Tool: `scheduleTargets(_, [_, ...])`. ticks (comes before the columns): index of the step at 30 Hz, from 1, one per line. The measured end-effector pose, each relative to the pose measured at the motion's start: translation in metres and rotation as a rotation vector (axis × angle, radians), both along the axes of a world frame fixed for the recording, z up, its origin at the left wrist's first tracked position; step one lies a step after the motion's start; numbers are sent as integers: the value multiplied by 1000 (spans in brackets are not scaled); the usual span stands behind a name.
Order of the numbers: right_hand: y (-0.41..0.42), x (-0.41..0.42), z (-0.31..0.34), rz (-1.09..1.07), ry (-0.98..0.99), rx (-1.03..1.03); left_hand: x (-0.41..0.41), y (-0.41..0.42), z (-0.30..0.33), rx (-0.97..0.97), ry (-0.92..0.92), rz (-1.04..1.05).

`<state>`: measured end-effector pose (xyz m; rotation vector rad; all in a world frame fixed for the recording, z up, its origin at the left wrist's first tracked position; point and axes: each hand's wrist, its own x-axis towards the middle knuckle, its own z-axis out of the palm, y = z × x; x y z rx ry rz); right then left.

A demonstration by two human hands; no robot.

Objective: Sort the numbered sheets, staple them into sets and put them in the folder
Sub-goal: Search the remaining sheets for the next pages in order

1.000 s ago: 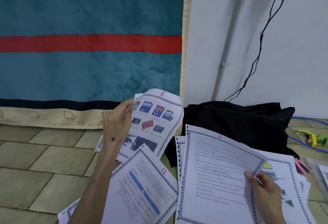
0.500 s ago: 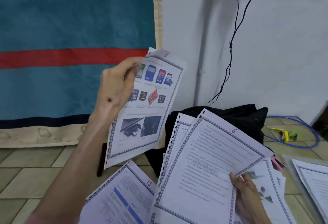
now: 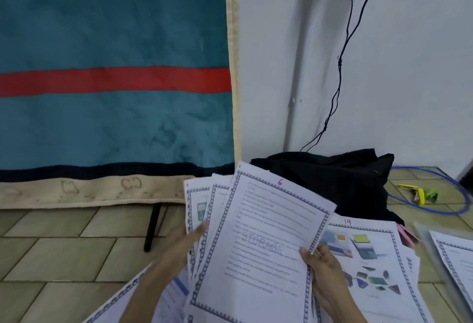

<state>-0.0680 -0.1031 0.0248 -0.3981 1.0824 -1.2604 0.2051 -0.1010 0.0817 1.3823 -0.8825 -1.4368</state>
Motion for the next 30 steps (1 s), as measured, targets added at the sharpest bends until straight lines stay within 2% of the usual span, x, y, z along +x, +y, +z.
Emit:
scheduleTargets(4, [2, -4, -12, 93, 11, -89, 5, 4, -38, 139, 43, 208])
scheduleTargets(6, [6, -12, -11, 148, 25, -170, 11, 2, -45, 190, 81, 243])
scheduleTargets(9, [9, -20, -10, 212, 87, -142, 17, -1, -48, 190, 85, 220])
scheduleTargets(12, [8, -12, -6, 165, 234, -101, 15, -3, -42, 184, 103, 200])
scheduleTargets(15, [6, 3, -4, 1, 365, -81, 19, -4, -42, 211, 128, 212])
scheduleTargets(17, [1, 10, -5, -32, 474, -109, 21, -6, -45, 234, 124, 208])
scheduleTargets(20, [0, 26, -6, -13, 481, -114, 12, -5, -32, 254, 198, 166])
scheduleTargets(22, [1, 34, -5, 38, 404, -78, 14, -3, -35, 222, 228, 126])
scheduleTargets(25, [4, 47, 4, 187, 241, -102, 16, 6, -27, 145, 107, 55])
scheduleTargets(28, [8, 59, 13, 434, 326, -178, 25, 7, -23, 17, -58, 113])
scheduleTargets(30, [10, 62, 13, 485, 459, -223, 28, 8, -14, 3, 65, 115])
